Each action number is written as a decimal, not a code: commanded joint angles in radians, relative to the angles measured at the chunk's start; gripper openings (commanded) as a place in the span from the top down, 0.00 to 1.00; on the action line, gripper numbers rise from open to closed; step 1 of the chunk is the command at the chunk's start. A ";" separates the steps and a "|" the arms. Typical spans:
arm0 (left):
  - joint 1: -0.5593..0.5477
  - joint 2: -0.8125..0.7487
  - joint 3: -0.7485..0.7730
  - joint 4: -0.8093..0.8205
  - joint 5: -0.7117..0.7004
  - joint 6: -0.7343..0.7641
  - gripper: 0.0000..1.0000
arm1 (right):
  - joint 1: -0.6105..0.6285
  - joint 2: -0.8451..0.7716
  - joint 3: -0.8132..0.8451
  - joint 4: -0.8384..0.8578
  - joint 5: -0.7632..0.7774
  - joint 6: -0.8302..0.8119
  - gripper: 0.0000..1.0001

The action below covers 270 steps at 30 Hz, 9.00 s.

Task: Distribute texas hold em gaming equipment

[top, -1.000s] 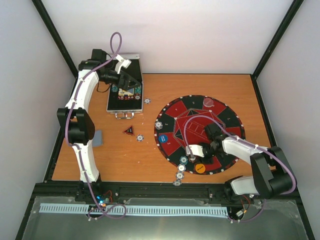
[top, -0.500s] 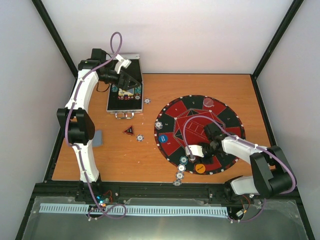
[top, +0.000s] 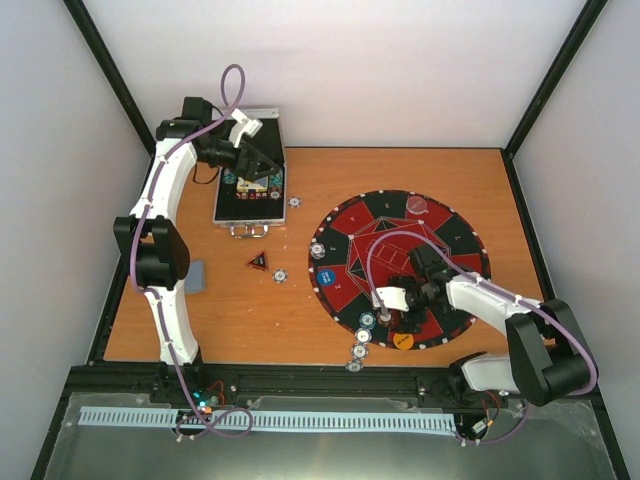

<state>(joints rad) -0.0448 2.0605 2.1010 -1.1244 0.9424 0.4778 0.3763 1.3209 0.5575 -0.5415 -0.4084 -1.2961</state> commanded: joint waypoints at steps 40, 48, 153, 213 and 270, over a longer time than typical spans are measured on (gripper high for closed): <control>0.210 -0.420 -0.847 0.043 -0.904 -0.105 0.00 | 0.001 0.035 0.483 0.569 0.348 1.265 0.00; 0.210 -0.397 -0.953 0.069 -0.927 -0.172 0.00 | 0.009 0.026 0.457 0.586 0.326 1.225 0.00; -0.101 -0.268 -0.307 -0.135 -0.823 0.409 0.49 | 0.057 0.584 1.032 0.481 -0.324 1.790 0.07; -0.065 -0.226 -0.232 -0.051 -0.295 0.689 0.00 | 0.169 0.857 1.325 0.589 -0.578 2.032 0.97; -0.130 -0.139 -0.203 0.034 -0.453 0.661 0.51 | 0.159 0.854 1.386 0.227 -0.328 1.768 0.49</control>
<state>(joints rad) -0.1703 1.9133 1.8568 -1.0733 0.4870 1.1172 0.5381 2.2074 1.9060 -0.2161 -0.8143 0.5644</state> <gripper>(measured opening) 0.573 0.509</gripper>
